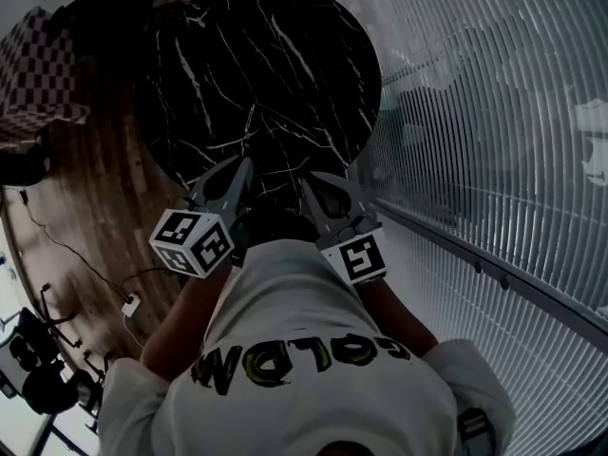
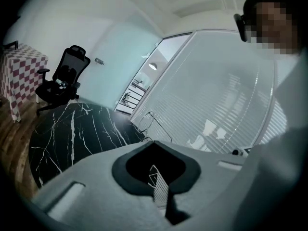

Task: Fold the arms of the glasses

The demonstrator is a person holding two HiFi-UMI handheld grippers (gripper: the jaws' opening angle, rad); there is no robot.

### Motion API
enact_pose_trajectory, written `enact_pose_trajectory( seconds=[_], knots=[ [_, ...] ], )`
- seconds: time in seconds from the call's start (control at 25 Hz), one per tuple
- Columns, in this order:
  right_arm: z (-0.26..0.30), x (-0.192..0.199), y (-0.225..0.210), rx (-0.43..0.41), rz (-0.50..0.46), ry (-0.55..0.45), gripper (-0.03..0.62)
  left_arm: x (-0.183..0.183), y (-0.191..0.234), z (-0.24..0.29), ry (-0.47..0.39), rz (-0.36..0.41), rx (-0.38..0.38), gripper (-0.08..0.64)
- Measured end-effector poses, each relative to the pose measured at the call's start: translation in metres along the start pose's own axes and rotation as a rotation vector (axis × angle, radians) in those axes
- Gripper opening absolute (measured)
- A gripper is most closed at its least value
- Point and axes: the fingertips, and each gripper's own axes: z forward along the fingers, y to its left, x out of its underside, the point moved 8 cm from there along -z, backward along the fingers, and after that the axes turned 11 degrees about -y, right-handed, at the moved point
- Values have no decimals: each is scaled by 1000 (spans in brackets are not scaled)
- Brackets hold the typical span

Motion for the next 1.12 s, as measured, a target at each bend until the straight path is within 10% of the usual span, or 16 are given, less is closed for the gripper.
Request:
enact_pose_trajectory(
  seconds=[0.32, 0.64, 1.12],
  knots=[
    [6, 30, 1, 3, 181, 51, 38, 1, -8, 1, -8, -33, 22, 0],
    [20, 40, -12, -68, 922, -94, 83, -6, -4, 1, -18, -39, 25, 0],
    [21, 27, -19, -27, 932, -148, 54, 17, -20, -4, 65, -44, 81, 0]
  ],
)
